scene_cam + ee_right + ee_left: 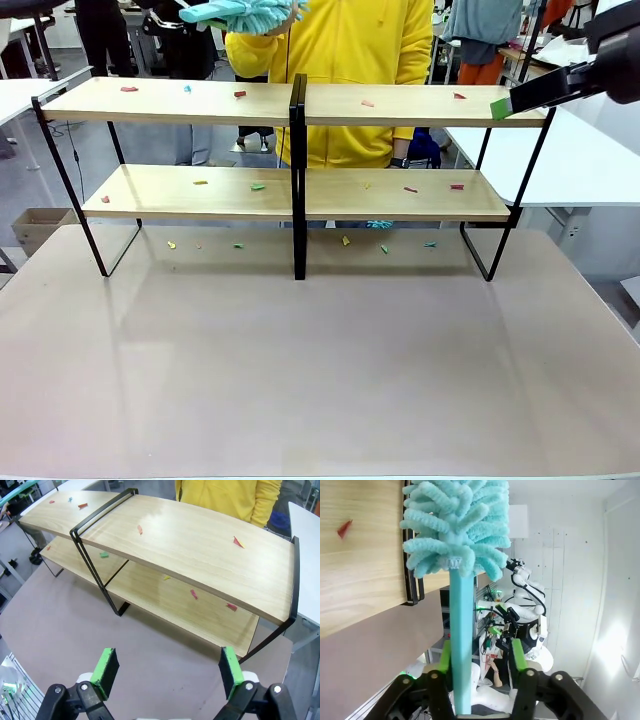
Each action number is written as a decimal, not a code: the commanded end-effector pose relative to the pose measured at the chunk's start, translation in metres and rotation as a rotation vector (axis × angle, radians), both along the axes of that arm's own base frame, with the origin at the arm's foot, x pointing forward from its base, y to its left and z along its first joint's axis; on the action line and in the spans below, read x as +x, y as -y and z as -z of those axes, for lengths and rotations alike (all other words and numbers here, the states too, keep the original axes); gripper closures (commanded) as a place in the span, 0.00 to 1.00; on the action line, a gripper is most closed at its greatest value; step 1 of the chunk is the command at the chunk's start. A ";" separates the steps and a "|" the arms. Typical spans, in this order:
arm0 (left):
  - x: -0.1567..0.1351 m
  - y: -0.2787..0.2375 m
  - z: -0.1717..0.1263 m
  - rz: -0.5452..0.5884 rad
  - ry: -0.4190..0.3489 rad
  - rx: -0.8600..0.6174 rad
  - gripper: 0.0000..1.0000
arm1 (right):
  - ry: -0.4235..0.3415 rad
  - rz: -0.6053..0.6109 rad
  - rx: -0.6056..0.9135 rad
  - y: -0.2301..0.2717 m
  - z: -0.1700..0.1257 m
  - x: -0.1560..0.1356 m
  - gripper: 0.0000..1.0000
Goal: Clean the shelves.
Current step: Pick up the Duster when the human hands it over.
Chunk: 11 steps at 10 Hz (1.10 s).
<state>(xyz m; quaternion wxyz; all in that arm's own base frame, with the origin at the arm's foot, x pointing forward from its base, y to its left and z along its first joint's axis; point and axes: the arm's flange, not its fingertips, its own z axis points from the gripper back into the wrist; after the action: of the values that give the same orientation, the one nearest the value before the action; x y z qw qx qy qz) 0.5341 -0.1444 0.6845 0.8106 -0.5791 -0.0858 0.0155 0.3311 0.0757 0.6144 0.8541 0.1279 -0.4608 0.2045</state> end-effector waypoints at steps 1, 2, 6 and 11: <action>-0.006 0.000 0.000 0.001 0.033 -0.023 1.00 | 0.001 -0.001 0.000 0.001 0.000 0.000 0.00; -0.006 -0.002 0.000 -0.004 0.042 -0.016 1.00 | 0.001 -0.001 0.000 0.001 0.000 0.000 0.00; -0.016 -0.008 -0.005 -0.016 0.052 0.036 1.00 | 0.001 -0.001 0.000 0.001 0.000 0.000 0.00; -0.182 -0.202 -0.074 0.064 0.424 0.205 1.00 | 0.001 -0.001 0.000 0.001 0.000 0.000 0.00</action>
<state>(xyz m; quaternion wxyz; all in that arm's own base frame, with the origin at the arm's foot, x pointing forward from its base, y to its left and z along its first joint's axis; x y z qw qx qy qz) 0.3815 0.0126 0.7696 0.8395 -0.4968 -0.1926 -0.1066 0.3310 0.0753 0.6143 0.8541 0.1281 -0.4608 0.2042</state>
